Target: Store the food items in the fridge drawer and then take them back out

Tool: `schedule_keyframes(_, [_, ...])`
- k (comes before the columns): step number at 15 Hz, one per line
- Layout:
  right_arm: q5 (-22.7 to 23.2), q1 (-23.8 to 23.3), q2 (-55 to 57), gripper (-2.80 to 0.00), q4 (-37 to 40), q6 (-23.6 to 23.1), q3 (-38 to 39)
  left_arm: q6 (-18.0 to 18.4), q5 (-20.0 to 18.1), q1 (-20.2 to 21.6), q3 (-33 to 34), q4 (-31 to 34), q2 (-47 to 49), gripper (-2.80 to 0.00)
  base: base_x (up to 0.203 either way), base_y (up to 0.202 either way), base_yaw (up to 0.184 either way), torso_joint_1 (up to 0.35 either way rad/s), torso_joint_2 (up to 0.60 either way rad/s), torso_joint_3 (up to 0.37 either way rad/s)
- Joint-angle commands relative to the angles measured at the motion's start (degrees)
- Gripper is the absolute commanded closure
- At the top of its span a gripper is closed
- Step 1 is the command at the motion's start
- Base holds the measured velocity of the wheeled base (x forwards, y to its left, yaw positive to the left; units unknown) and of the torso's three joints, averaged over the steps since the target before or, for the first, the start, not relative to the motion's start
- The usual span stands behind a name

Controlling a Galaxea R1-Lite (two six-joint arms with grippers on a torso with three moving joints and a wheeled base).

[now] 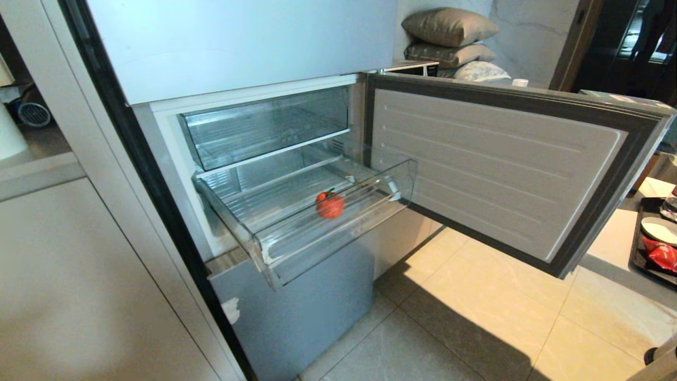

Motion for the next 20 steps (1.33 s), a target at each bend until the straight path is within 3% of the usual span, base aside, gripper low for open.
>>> schedule_keyframes(1, [-1.8,-0.1,10.3,0.0,-2.9,1.3,-1.6,0.0,0.0,0.0,0.1,0.0,0.1,0.0,0.0,0.0,0.0,0.0,0.0,0.0])
schedule_keyframes(6, [-18.3,-4.9,39.1,0.0,-11.3,14.6,-15.6,0.0,0.0,0.0,0.1,0.0,0.1,0.0,0.0,0.0,0.0,0.0,0.0,0.0])
schedule_keyframes(8, [-21.2,-10.9,48.9,0.0,-15.9,16.8,-19.3,0.0,0.0,0.0,0.1,0.0,0.1,0.0,0.0,0.0,0.0,0.0,0.0,0.0])
schedule_keyframes(11, [-18.1,-26.9,63.9,0.0,-26.7,17.4,-23.3,0.0,0.0,0.0,0.1,0.0,0.1,0.0,0.0,0.0,0.0,0.0,0.0,0.0])
schedule_keyframes(14, [-9.8,-40.6,76.7,0.0,-33.7,17.0,-28.6,0.0,0.0,0.0,0.1,0.0,0.1,0.0,0.0,0.0,0.0,0.0,0.0,0.0])
schedule_keyframes(17, [-4.0,-47.5,88.4,0.0,-37.2,16.7,-35.1,0.0,0.0,0.0,0.1,0.0,0.1,0.0,0.0,0.0,0.0,0.0,0.0,0.0])
schedule_keyframes(20, [-0.4,-50.3,98.9,0.0,-39.2,16.7,-42.6,0.0,0.0,0.0,0.1,0.0,0.1,0.0,0.0,0.0,0.0,0.0,0.0,0.0])
